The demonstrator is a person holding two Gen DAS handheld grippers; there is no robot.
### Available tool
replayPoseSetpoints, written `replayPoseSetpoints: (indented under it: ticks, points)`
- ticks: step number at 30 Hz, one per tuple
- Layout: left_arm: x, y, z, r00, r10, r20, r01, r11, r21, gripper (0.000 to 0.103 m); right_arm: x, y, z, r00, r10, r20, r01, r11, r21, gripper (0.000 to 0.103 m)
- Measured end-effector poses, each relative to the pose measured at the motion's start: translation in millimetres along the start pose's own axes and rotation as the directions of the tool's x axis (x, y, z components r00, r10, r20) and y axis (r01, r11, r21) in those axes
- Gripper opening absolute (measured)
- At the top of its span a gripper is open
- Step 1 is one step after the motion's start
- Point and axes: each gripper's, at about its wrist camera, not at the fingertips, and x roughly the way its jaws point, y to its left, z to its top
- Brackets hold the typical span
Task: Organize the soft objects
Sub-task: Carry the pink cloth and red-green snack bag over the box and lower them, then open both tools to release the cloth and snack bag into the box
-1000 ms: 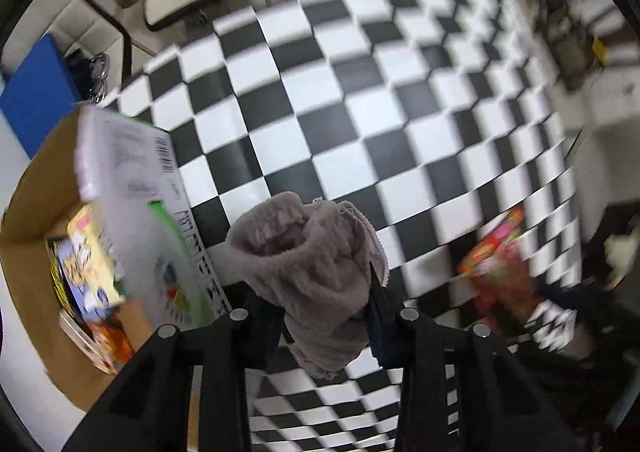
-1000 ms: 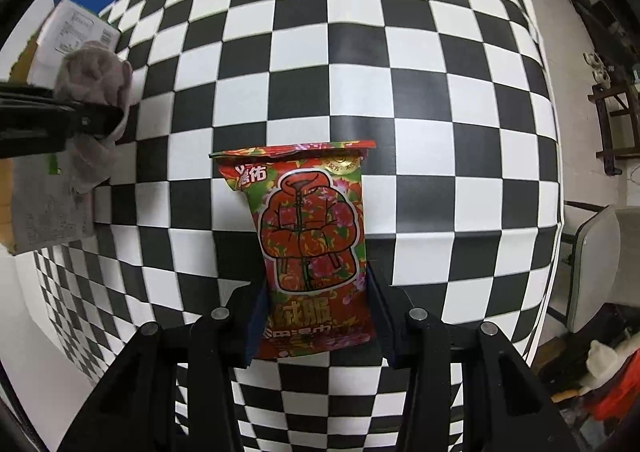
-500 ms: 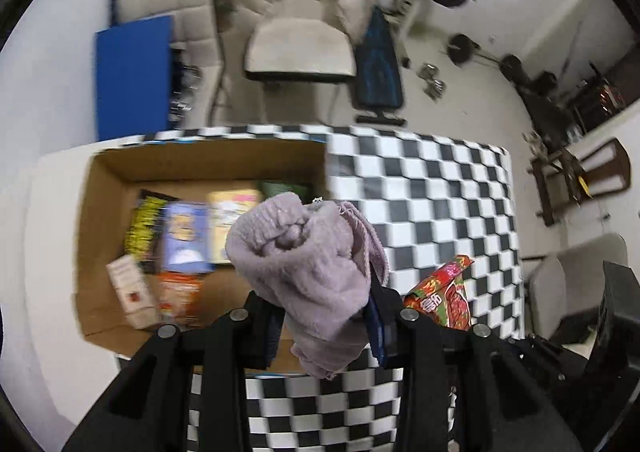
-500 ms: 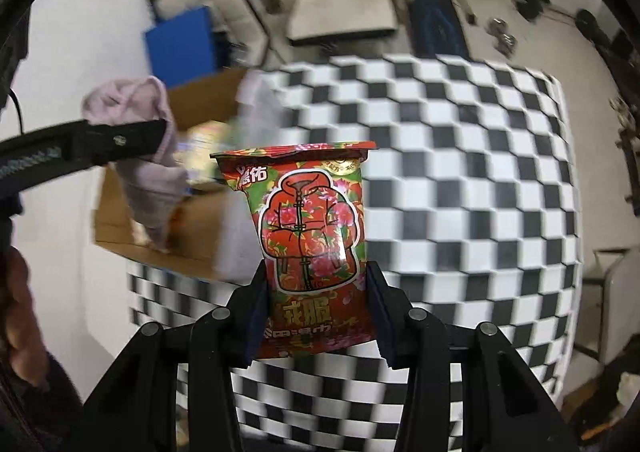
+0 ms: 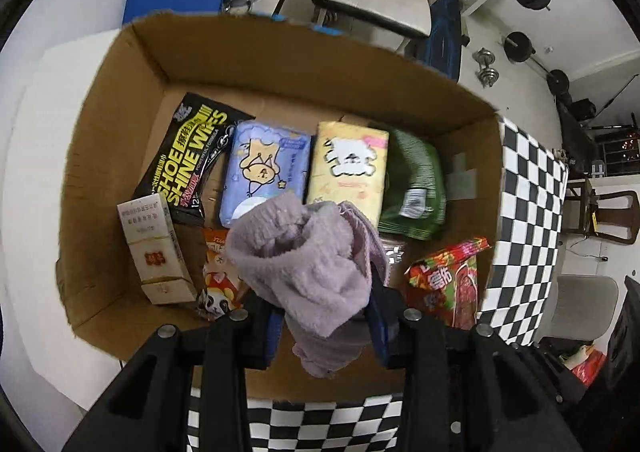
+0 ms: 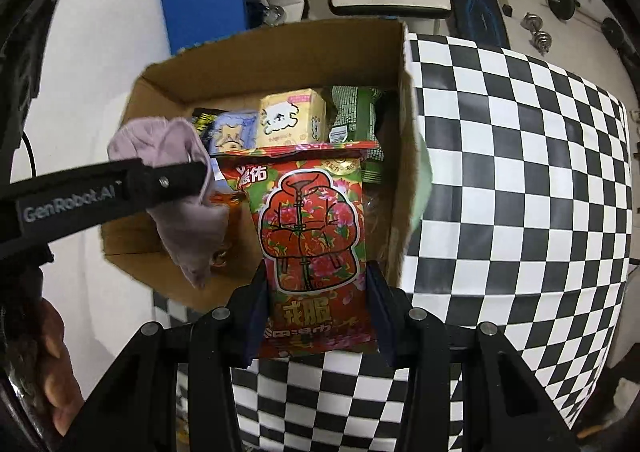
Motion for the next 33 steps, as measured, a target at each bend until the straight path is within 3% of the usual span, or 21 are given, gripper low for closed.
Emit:
replayPoseSetpoints:
  ticks: [7,9,13,17,21,26,30,33]
  points:
    - [19.4,9.4,-4.8,0.998,-0.014,-0.068,0.013,1.0,-0.009,0.04,35.1,-5.1,5.9,0.999,-0.009,-0.044,0.01,0.999,0.038,0.049]
    - [19.2,11.1,-6.3,0.998,0.009,-0.06,-0.009,1.0,-0.002,0.051,37.1,-2.6,5.6,0.999,-0.02,-0.042,0.021,0.999,0.029,0.05]
    - [10.2,14.6,-10.8,0.999,0.032,-0.023,-0.031,0.999,0.015,0.075,28.9,1.0,4.8,0.998,-0.057,-0.004,0.057,0.998,0.018,0.078]
    - [-7.4,15.0,-18.2,0.993,0.104,0.051,-0.106,0.993,0.051,0.094,18.6,3.9,3.9,0.996,-0.092,0.018,0.092,0.996,0.006,0.08]
    - [-24.5,15.4,-29.8,0.978,0.171,0.122,-0.181,0.981,0.076,0.097,7.6,5.5,-0.1,0.99,-0.135,0.04,0.136,0.991,-0.006,0.083]
    - [-40.6,18.7,-42.0,0.961,0.204,0.187,-0.222,0.972,0.079,0.099,-4.6,4.3,-7.8,0.984,-0.159,0.074,0.16,0.987,-0.003,0.084]
    - [-51.7,19.7,-50.6,0.949,0.217,0.227,-0.24,0.968,0.076,0.1,-17.1,3.8,-14.9,0.98,-0.165,0.107,0.166,0.986,-0.001,0.103]
    - [-60.4,18.3,-55.4,0.941,0.223,0.255,-0.249,0.965,0.076,0.1,-26.4,3.4,-21.1,0.974,-0.184,0.133,0.185,0.983,0.005,0.103]
